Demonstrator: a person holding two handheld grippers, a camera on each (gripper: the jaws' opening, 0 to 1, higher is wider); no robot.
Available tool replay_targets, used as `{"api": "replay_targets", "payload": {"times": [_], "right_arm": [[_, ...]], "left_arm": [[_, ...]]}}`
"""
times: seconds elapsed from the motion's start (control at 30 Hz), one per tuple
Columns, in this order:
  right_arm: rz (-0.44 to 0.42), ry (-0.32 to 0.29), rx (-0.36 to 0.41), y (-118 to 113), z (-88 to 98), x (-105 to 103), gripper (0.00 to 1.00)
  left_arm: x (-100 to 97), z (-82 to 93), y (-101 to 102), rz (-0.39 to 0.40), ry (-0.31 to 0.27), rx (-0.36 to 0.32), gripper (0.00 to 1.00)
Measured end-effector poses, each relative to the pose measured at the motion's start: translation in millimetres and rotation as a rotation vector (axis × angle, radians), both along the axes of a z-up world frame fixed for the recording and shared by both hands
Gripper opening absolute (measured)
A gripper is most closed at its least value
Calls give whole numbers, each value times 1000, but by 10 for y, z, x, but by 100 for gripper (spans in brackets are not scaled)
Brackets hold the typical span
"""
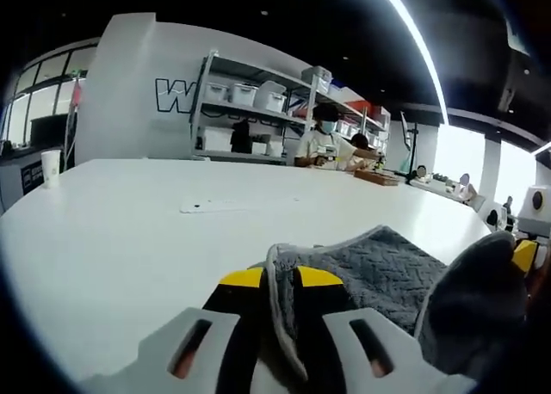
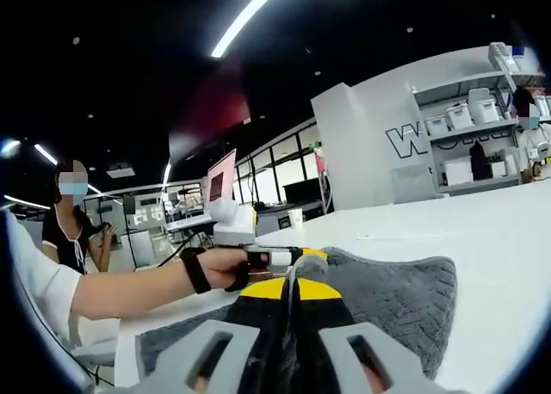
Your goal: Open the folded towel by lifting each exposed corner and separating the folded layers until the towel lies flat within the target outline without major curled edges
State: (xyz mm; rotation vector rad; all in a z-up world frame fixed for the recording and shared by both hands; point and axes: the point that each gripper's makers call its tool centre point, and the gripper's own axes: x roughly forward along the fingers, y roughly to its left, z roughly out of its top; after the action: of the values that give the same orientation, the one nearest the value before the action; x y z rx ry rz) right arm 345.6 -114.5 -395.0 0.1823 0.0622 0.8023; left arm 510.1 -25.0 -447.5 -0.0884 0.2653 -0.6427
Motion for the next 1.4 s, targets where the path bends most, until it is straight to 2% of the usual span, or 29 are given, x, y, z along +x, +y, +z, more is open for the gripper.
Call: {"api": "replay_targets", "payload": {"times": [0.07,0.1,0.17,0.33,0.6,0.87,1.0,1.17,1.27,1.4], "right_arm": [[-1,-1,1,-2,4,5,0],[0,-3,2,-2,9,5,0],[3,-7,-2,7,10,-3,0],[13,-9,5,14,12,-35,0],[17,-3,32,-33,40,-85,0],[31,-23,76,-94,123,-198,0],[27,-33,76,-125,149,-212,0],[37,-44,87,-129,178,-292,0],[52,-59,80,-111,210,-346,0],[67,-65,101,-119,255,-393,0]], "left_arm": [[0,-8,5,2,2,3,8],[-1,-30,20,8,13,-1,3],[1,-13,56,20,17,-25,2],[-26,-54,54,12,20,27,1],[-63,-27,50,30,37,16,1],[-100,21,46,41,36,0,1],[-141,30,20,29,29,19,1],[-165,52,29,37,35,4,1],[-111,99,25,39,49,-27,1],[-115,122,27,44,50,-23,1]]}}
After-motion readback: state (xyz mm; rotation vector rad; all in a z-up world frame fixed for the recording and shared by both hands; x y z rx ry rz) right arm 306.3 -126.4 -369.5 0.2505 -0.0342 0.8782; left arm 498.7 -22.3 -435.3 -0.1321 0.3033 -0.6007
